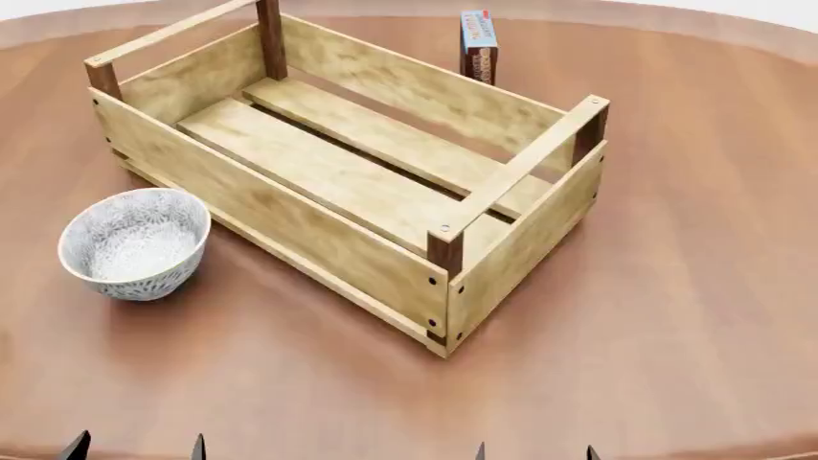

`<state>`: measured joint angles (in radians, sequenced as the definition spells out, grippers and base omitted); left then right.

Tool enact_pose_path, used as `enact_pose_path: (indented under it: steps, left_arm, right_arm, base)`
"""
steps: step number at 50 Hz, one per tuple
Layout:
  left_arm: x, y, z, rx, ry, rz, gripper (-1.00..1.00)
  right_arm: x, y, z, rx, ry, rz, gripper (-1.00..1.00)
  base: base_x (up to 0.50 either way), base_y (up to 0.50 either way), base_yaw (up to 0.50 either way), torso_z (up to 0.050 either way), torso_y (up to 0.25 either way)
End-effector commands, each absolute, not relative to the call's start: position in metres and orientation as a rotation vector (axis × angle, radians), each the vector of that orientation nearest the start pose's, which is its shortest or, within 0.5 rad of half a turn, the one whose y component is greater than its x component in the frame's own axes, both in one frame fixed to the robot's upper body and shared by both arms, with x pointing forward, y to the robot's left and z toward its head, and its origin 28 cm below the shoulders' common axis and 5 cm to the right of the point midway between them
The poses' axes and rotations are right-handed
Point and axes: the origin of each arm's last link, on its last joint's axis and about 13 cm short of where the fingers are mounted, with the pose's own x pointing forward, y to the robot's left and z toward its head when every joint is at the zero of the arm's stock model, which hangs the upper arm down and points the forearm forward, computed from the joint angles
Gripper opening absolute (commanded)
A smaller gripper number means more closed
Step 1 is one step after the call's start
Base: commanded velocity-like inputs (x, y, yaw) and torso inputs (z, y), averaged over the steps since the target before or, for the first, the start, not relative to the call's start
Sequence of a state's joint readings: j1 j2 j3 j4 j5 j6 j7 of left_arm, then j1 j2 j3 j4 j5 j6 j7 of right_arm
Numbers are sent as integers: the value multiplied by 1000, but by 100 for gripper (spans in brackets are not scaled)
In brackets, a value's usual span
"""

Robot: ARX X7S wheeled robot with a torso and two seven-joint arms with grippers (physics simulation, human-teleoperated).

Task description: Pick up the salad dressing and put it in the tray.

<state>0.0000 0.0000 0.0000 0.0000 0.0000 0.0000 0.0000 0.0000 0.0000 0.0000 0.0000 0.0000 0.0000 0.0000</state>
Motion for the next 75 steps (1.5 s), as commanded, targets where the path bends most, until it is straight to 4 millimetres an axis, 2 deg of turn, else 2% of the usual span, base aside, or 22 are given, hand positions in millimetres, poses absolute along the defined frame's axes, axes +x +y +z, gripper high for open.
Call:
enact_pose_path:
  steps: [1,19,39,55,70,75]
  left_arm:
    - [210,206,16,-42,37,-37,100]
    - [207,206,17,-17,-3,-45,100]
    - [205,205,14,1,-9,-55,100]
    - [207,205,12,24,-3,-71,100]
    - [207,205,12,25,-3,-72,100]
    - [207,204,10,33,6,-73,100]
  right_arm:
    - [210,-96,14,19,-5,10,100]
    - [206,-95,14,9,-35,32,100]
    - [203,-94,14,2,-57,47,100]
    - [201,-92,16,-16,-96,82,100]
    - [200,-92,16,-16,-107,89,100]
    - [199,-90,16,-22,-105,112,100]
  base:
    - [0,0,0,0,0]
    - [0,11,0,0,0]
    - [0,489,0,0,0]
    - [0,11,0,0,0]
    - [0,492,0,0,0]
    - [0,0,0,0,0]
